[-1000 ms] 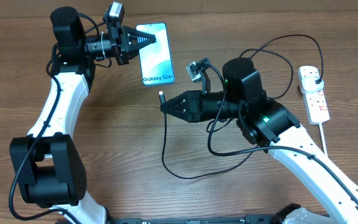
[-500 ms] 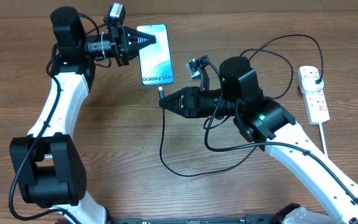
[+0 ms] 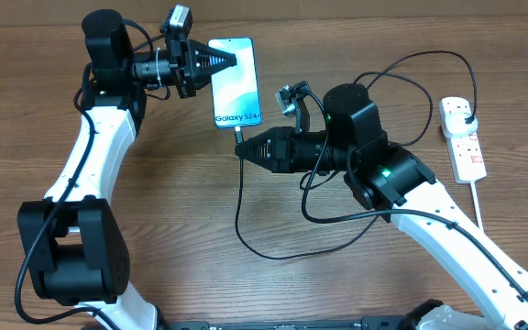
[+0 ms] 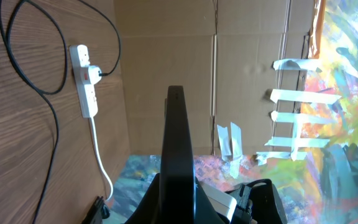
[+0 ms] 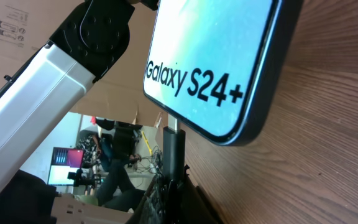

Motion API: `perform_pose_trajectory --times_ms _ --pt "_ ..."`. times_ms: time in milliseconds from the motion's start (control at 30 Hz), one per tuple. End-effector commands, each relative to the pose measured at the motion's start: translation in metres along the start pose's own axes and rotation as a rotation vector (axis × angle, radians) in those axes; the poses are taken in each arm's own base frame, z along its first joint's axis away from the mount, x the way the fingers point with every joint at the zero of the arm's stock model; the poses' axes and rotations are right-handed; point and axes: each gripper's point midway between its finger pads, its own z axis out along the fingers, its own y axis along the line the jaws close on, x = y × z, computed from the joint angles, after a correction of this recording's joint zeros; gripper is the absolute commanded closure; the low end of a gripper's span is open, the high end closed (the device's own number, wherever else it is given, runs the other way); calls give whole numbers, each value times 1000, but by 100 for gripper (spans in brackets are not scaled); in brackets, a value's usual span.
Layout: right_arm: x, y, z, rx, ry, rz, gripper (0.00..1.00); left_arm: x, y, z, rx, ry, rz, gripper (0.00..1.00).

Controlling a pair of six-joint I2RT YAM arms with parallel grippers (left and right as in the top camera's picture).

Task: Plug charger to phone and switch on socket
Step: 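Insert the USB-C plug into the phone's bottom port with the right gripper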

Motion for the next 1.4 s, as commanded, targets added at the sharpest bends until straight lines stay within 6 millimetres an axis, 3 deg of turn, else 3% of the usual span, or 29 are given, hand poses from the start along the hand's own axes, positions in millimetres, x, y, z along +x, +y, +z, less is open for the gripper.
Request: perform_pose_trajectory --times_ms 0,1367 --pt "-2 -3 1 16 -17 -3 96 8 -14 2 11 30 36 96" --pt "-20 -24 -9 98 -90 -16 96 11 -14 2 14 42 36 96"
